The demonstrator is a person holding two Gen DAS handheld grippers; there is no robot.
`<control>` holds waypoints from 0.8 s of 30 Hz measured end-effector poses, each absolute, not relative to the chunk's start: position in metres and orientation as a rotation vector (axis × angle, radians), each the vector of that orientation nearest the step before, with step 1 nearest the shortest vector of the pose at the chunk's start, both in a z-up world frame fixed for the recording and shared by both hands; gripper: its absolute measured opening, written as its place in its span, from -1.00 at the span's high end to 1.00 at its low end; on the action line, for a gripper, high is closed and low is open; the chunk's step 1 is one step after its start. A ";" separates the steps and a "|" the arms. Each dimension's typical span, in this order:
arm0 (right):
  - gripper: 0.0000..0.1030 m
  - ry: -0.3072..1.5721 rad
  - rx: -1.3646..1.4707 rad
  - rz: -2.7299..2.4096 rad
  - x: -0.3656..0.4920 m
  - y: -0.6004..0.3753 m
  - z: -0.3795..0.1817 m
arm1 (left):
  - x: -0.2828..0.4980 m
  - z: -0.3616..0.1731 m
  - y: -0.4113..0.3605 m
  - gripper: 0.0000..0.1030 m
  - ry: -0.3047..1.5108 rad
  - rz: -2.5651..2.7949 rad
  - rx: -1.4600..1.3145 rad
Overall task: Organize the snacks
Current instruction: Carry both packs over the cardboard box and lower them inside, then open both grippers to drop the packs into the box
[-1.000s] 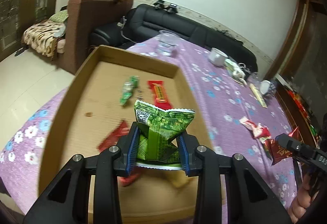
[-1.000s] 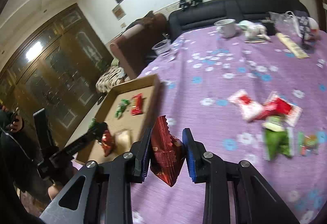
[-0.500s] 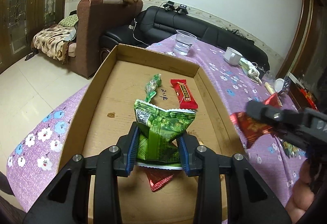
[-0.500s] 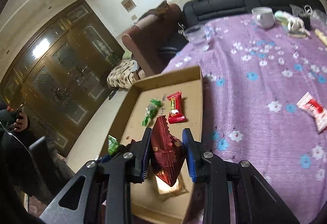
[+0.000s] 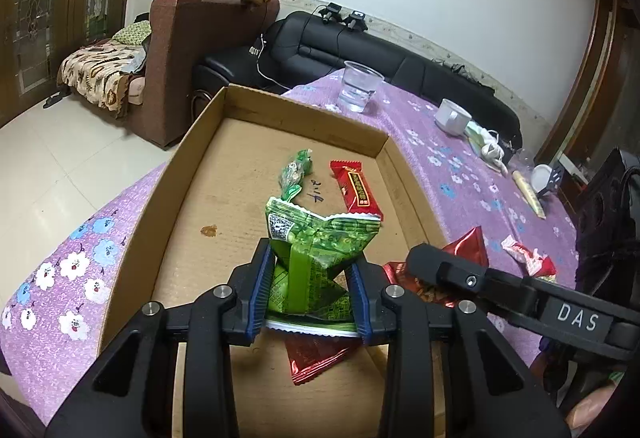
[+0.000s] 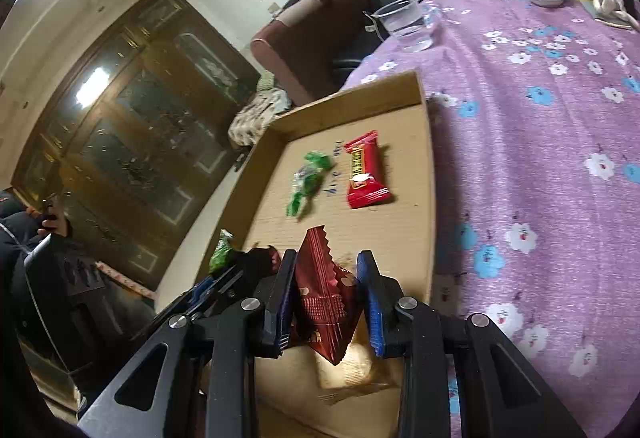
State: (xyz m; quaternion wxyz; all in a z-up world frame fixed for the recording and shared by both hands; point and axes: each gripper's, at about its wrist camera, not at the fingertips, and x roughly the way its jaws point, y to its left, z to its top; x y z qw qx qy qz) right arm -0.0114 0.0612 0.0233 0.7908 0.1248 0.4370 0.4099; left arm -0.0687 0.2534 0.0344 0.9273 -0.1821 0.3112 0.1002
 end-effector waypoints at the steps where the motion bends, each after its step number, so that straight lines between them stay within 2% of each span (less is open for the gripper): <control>1: 0.42 0.936 0.275 0.893 -0.012 0.061 0.024 | -0.070 0.035 0.254 0.35 0.634 0.207 -0.377; 13: 0.40 0.972 0.330 1.004 -0.013 0.067 0.019 | -0.071 0.037 0.261 0.35 0.622 0.218 -0.392; 21: 0.44 0.930 0.263 0.944 -0.016 0.066 0.023 | -0.058 0.035 0.258 0.35 0.690 0.251 -0.355; 24: 0.37 0.890 0.226 0.906 -0.019 0.064 0.027 | -0.059 0.034 0.257 0.35 0.700 0.258 -0.350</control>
